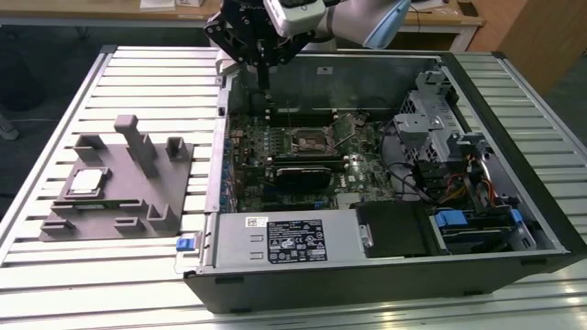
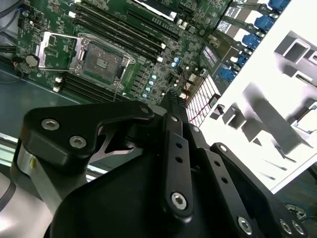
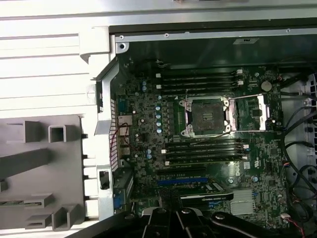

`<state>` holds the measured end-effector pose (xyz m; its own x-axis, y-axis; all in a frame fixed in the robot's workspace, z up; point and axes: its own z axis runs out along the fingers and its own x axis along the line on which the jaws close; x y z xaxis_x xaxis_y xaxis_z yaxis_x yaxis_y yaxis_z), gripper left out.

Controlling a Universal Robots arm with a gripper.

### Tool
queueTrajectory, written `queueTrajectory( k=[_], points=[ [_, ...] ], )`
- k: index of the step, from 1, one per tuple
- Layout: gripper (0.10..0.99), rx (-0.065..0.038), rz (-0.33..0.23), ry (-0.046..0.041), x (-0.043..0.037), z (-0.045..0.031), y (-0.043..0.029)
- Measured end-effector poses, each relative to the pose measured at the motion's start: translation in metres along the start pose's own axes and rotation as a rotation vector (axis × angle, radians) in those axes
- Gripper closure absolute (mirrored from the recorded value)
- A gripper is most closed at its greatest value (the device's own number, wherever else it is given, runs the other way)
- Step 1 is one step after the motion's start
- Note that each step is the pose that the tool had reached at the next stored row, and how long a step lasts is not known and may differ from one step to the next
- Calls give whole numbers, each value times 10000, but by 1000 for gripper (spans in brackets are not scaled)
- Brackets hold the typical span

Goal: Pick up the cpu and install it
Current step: 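Reach for the cpu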

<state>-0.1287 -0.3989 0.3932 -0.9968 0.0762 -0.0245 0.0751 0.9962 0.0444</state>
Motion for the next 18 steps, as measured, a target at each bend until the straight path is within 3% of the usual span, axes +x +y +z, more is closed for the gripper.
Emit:
queueTrajectory(
  k=[18],
  points=[
    [980,0,1,0,60,4,-5]
  ],
)
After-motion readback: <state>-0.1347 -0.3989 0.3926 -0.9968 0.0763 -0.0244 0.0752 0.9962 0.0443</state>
